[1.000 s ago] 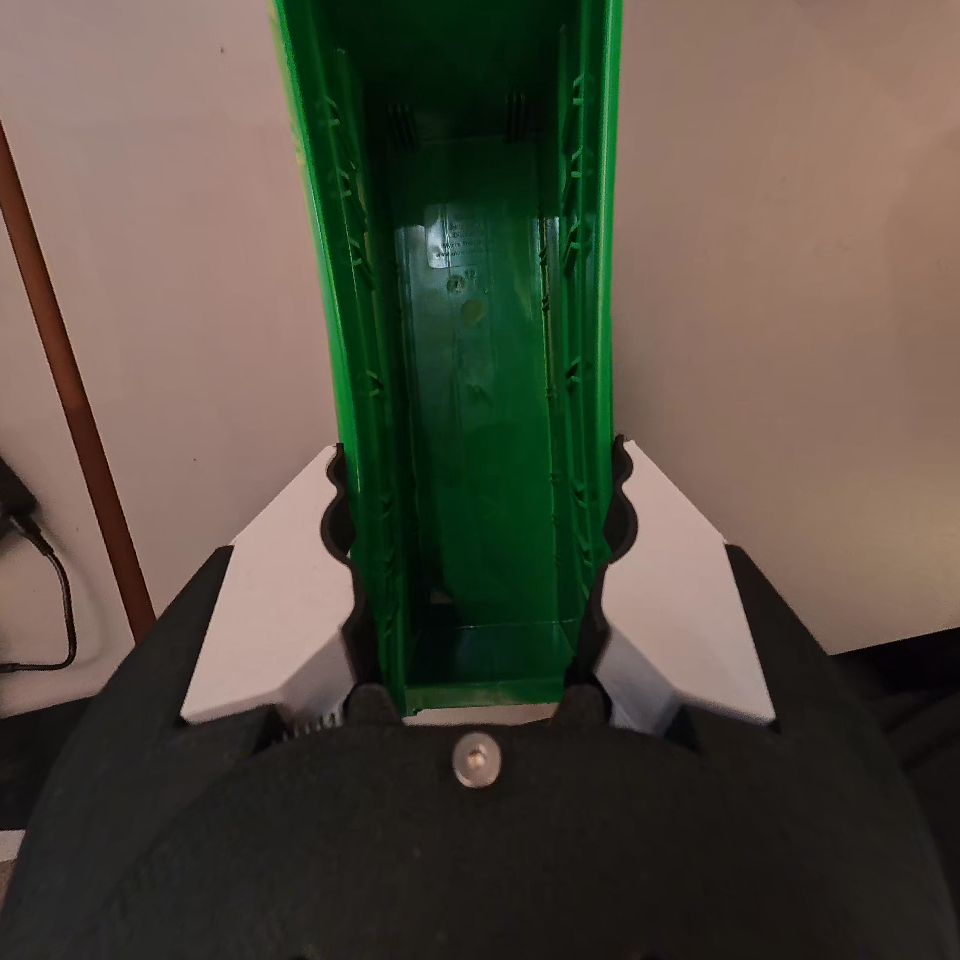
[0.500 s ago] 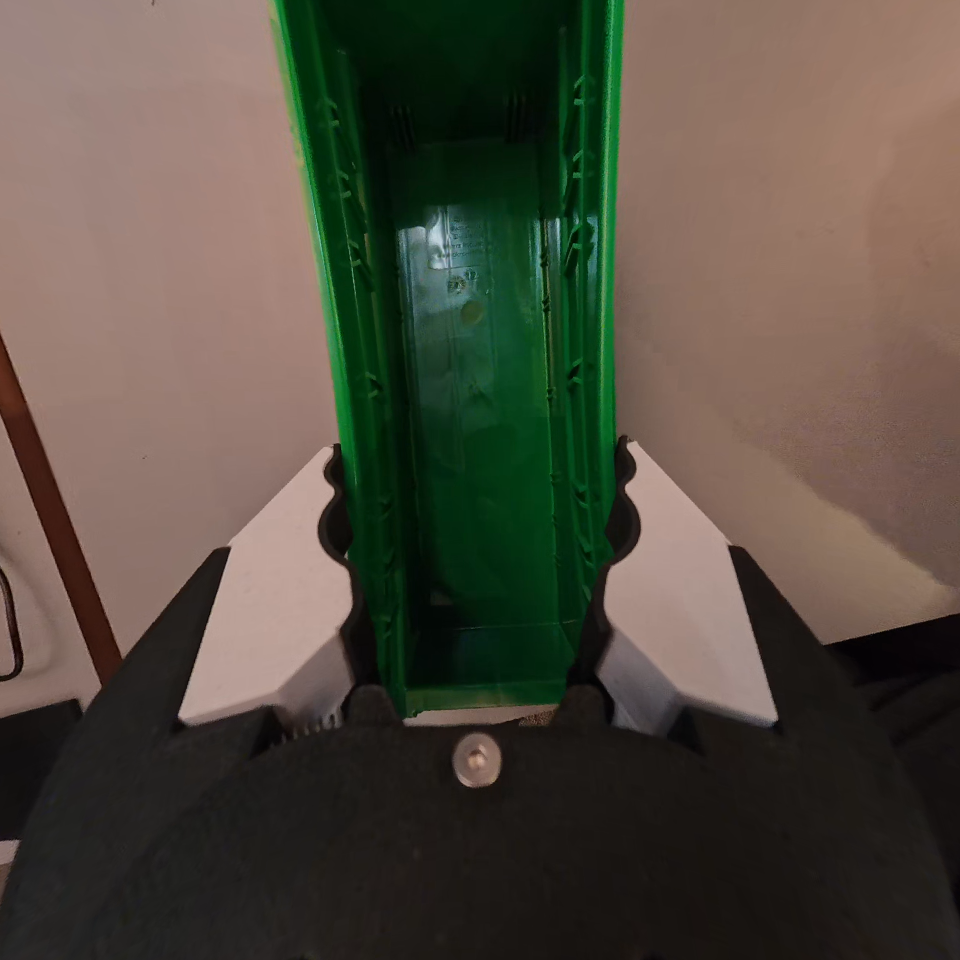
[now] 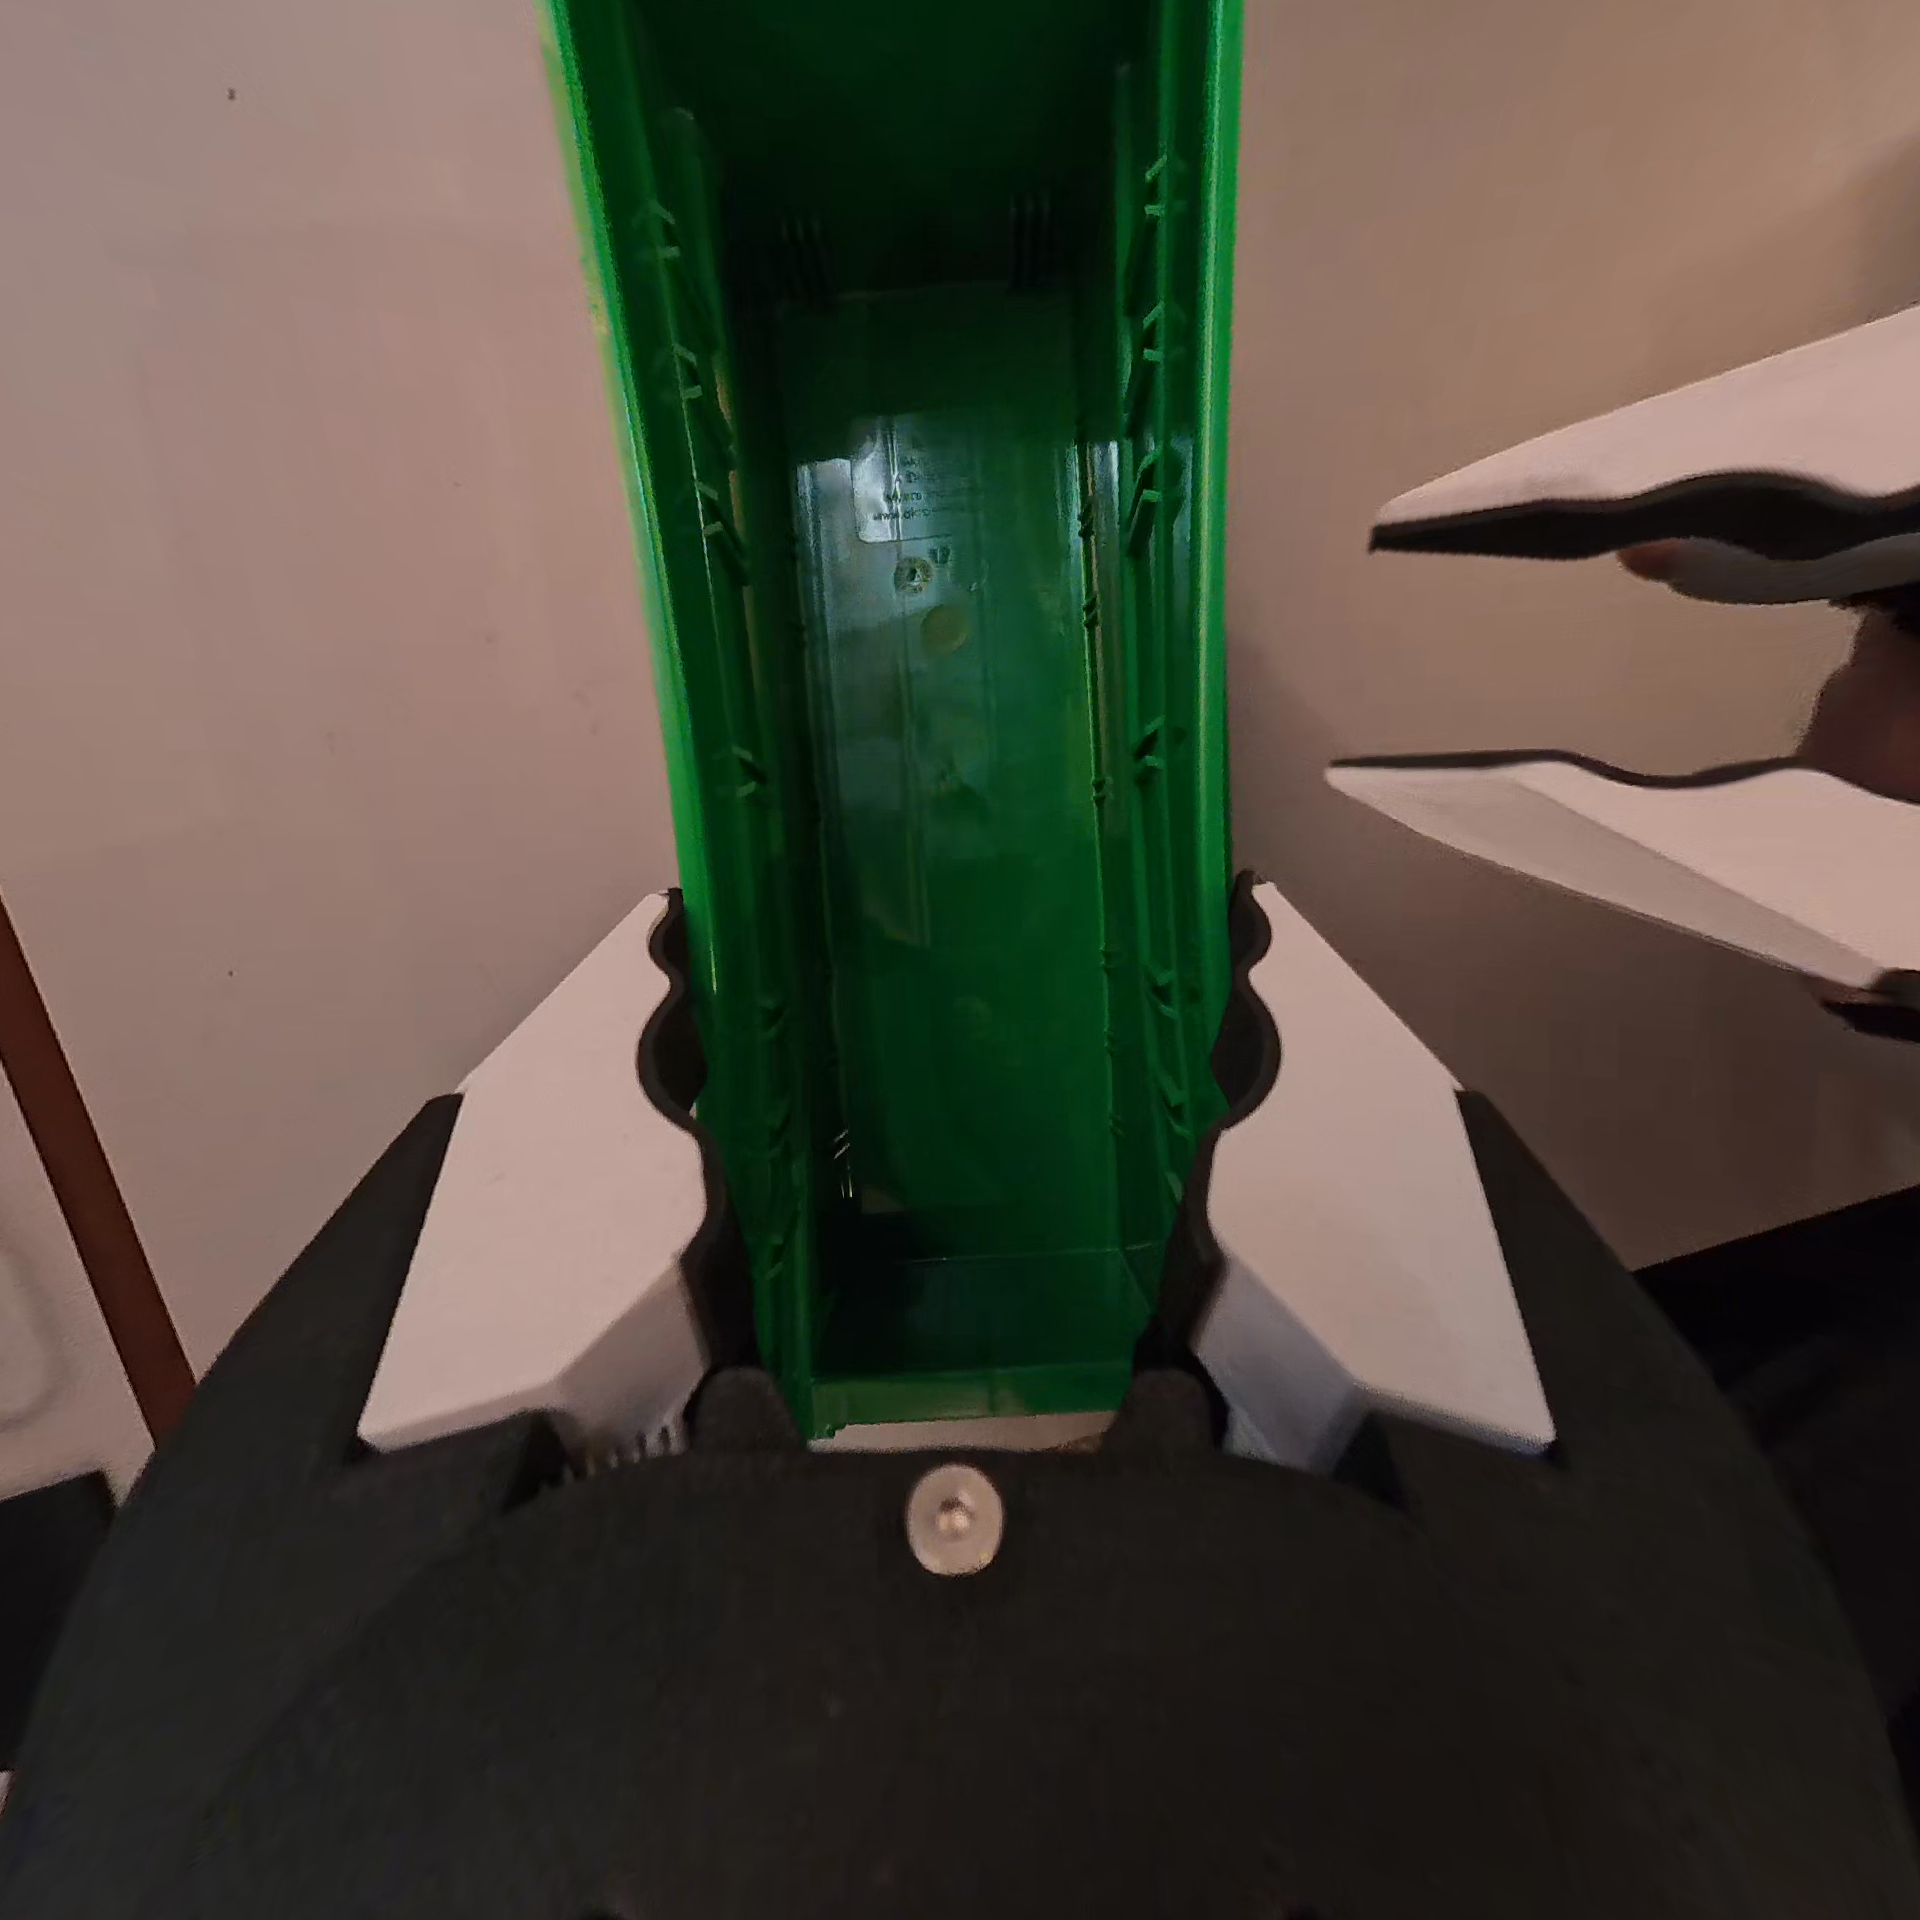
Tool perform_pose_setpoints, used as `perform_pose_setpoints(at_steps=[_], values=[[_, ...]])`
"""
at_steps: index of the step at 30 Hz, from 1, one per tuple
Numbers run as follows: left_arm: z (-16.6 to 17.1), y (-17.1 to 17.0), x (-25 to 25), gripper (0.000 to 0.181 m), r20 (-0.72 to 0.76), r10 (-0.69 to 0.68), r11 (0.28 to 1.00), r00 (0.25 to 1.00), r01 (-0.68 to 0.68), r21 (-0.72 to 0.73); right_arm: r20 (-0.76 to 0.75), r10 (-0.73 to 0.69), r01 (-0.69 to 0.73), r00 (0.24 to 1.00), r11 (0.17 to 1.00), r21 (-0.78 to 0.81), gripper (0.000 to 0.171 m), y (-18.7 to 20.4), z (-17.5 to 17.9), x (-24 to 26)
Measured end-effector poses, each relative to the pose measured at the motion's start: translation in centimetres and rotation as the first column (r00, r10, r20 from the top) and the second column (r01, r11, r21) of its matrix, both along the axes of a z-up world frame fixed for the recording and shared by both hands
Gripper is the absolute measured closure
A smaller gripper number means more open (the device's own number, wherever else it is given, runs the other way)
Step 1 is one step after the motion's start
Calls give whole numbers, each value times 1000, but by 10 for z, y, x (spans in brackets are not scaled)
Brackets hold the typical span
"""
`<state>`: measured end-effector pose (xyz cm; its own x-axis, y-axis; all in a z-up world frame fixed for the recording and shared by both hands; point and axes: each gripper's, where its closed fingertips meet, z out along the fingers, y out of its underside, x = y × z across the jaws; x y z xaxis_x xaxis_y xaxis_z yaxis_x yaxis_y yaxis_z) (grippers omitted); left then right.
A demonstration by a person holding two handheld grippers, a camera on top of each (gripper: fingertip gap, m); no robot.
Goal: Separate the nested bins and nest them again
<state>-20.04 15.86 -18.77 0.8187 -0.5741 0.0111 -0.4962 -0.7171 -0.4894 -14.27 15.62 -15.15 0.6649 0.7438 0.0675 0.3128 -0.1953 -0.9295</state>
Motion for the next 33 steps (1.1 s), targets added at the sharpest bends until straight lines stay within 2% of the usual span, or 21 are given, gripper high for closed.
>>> perform_pose_setpoints(at_steps=[3,7,29,33], values=[[-1,0,3,82,9,-6,1000,1000,6,-2,79,17,-14,997,999,-37,152,5,-22,-3],[-1,1,7,85,-12,-21,1000,1000,21,13,70,28,-24,997,999,-47,171,11,-32,-6],[3,8,-7,90,21,10,1000,1000,-11,23,108,74,-59,991,989,-135,171,18,-43,-21],[3,8,-10,85,55,9,1000,998,-10,15,83,50,-43,995,995,-86,171,21,-33,-21]])
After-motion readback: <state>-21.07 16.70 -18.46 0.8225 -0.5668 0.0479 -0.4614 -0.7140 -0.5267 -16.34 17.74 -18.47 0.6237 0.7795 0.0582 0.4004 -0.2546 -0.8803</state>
